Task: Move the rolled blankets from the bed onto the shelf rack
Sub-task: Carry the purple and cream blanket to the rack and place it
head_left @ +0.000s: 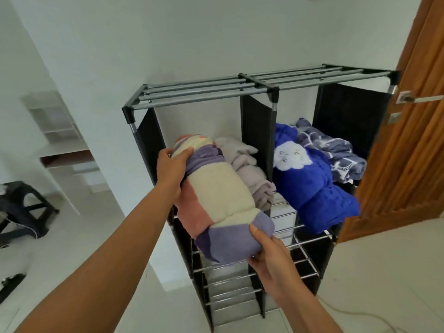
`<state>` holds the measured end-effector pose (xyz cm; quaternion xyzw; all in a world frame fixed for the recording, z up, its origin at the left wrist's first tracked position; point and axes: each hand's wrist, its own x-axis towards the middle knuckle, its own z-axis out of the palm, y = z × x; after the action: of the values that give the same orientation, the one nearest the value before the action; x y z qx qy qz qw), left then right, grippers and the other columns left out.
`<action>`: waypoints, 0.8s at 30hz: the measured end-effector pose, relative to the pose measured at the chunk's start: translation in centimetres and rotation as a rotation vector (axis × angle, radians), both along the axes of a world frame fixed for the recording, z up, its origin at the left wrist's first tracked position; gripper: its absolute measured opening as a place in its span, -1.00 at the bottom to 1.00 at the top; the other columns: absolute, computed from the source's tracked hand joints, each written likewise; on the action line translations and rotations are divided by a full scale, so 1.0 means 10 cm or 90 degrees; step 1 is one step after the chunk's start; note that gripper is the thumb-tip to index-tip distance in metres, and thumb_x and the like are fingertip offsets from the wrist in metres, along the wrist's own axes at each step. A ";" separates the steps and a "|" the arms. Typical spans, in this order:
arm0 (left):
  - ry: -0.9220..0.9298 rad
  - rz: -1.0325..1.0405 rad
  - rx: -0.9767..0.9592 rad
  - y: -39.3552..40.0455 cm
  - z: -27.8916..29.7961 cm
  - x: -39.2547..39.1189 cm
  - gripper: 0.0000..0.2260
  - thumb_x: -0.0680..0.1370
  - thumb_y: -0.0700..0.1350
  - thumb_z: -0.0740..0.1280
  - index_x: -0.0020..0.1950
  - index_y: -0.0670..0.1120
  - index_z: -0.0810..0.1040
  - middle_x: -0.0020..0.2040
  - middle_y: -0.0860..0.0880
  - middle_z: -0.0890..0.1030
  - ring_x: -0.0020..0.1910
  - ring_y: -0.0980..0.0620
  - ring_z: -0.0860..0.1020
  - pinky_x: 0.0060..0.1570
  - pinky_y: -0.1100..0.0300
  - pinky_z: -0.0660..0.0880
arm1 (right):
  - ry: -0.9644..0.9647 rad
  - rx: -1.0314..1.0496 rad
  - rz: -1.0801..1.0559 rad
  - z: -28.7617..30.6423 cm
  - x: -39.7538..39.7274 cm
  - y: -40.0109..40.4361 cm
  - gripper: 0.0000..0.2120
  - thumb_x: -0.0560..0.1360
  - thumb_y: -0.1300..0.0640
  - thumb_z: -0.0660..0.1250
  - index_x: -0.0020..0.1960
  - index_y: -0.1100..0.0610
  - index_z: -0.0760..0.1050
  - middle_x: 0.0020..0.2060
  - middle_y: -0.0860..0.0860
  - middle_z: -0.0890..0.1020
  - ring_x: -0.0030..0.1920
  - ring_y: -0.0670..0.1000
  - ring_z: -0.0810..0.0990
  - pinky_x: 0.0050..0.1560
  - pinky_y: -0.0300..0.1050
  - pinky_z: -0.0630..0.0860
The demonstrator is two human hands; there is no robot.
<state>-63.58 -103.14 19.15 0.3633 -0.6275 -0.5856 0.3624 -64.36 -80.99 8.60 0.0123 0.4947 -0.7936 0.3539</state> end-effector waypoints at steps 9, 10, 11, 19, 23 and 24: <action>-0.153 -0.063 -0.114 -0.65 0.07 -0.53 -0.58 0.41 -0.03 0.41 0.22 -0.15 0.50 0.19 -0.13 0.56 0.13 -0.12 0.55 0.16 0.03 0.52 | -0.153 -0.185 -0.020 0.03 -0.13 -1.12 -0.80 0.56 0.14 0.25 0.12 0.20 0.54 -0.13 0.10 0.67 -0.19 -0.01 0.57 -0.32 -0.23 0.52; -0.197 -0.084 -0.126 -0.69 0.00 -0.56 -0.59 0.40 -0.02 0.41 0.20 -0.14 0.52 0.23 -0.15 0.55 0.17 -0.15 0.54 0.20 0.00 0.51 | -0.165 -0.183 -0.025 0.01 -0.11 -1.21 -0.80 0.56 0.15 0.25 0.12 0.21 0.53 -0.12 0.11 0.67 -0.18 0.00 0.58 -0.31 -0.23 0.53; -0.236 -0.101 -0.137 -0.71 -0.05 -0.57 -0.59 0.39 -0.01 0.41 0.18 -0.13 0.54 0.26 -0.17 0.54 0.20 -0.18 0.53 0.24 -0.02 0.49 | -0.173 -0.174 -0.022 -0.02 -0.10 -1.28 -0.79 0.56 0.15 0.26 0.12 0.22 0.53 -0.10 0.11 0.67 -0.17 0.01 0.59 -0.30 -0.23 0.53; -0.332 -0.165 -0.175 -0.80 -0.15 -0.58 -0.70 0.55 -0.06 0.30 0.25 -0.12 0.59 0.24 -0.16 0.58 0.22 -0.15 0.51 0.08 0.19 0.40 | -0.126 -0.111 0.017 0.08 -0.23 -1.50 -0.82 0.56 0.11 0.27 0.01 0.21 0.57 -0.22 0.09 0.65 -0.22 -0.02 0.56 -0.28 -0.24 0.54; -0.302 -0.161 -0.158 -0.78 -0.15 -0.59 -0.72 0.54 -0.08 0.33 0.22 -0.11 0.59 0.22 -0.17 0.58 0.19 -0.18 0.52 0.23 0.05 0.47 | -0.117 -0.118 0.031 0.19 -0.31 -1.59 -0.84 0.57 0.14 0.26 0.04 0.21 0.54 -0.20 0.08 0.63 -0.21 -0.03 0.56 -0.32 -0.26 0.55; -0.280 -0.151 -0.154 -0.79 -0.15 -0.61 -0.74 0.52 -0.08 0.34 0.18 -0.11 0.60 0.19 -0.16 0.60 0.17 -0.16 0.54 0.20 0.06 0.48 | -0.111 -0.118 0.030 0.23 -0.35 -1.60 -0.85 0.57 0.15 0.25 0.03 0.21 0.53 -0.20 0.08 0.62 -0.21 -0.03 0.56 -0.31 -0.27 0.55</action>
<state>-69.64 -111.09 17.68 0.3598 -0.7944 -0.4520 0.1874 -67.88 -97.01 10.94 0.0370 0.3868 -0.8231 0.4141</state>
